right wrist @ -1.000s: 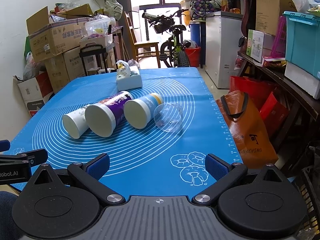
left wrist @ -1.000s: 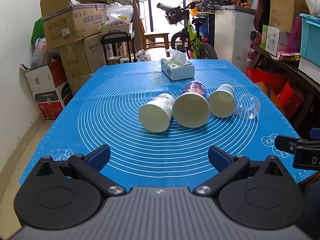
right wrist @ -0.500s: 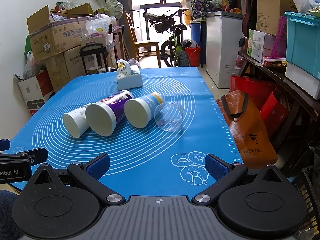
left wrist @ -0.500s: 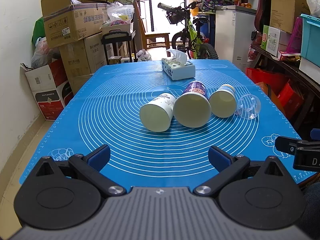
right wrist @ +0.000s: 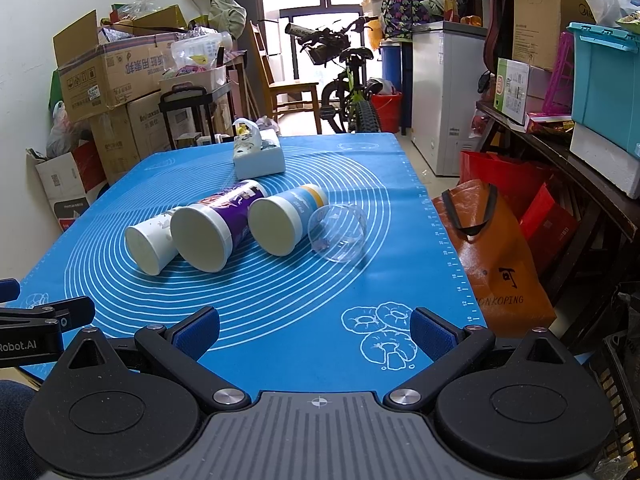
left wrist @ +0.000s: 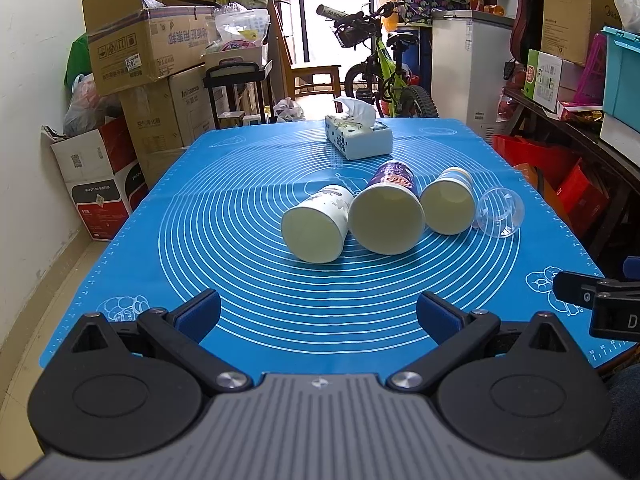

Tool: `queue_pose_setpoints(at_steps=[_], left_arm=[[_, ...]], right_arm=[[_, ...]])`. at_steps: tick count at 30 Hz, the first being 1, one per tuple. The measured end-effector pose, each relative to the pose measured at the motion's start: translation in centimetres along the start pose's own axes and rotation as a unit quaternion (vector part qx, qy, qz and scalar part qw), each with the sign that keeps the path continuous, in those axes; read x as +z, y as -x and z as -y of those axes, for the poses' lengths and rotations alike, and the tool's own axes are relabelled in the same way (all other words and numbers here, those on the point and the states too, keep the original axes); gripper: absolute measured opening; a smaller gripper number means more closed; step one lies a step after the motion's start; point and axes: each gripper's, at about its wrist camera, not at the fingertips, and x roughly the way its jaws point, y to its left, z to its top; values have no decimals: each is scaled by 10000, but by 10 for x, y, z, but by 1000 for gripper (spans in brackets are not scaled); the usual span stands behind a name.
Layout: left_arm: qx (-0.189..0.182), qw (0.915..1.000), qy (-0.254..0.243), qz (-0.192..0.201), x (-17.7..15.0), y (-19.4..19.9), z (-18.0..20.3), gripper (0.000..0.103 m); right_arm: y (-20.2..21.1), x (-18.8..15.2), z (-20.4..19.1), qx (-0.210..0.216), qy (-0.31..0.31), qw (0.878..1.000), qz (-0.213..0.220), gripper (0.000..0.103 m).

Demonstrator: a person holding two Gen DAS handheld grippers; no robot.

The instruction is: Flip cup upside down

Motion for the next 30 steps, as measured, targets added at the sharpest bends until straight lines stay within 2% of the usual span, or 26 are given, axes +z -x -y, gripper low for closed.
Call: queue_pose_setpoints(at_steps=[20,30], left_arm=[[57,10000,-17,0,-3,-6,-11,103],[52,9999,-13,159,26,-23,-24,103]], right_arm=[[-11,-9,1,54,12,10000,28,100],[-13,9,-4,137,14,9998,169,100]])
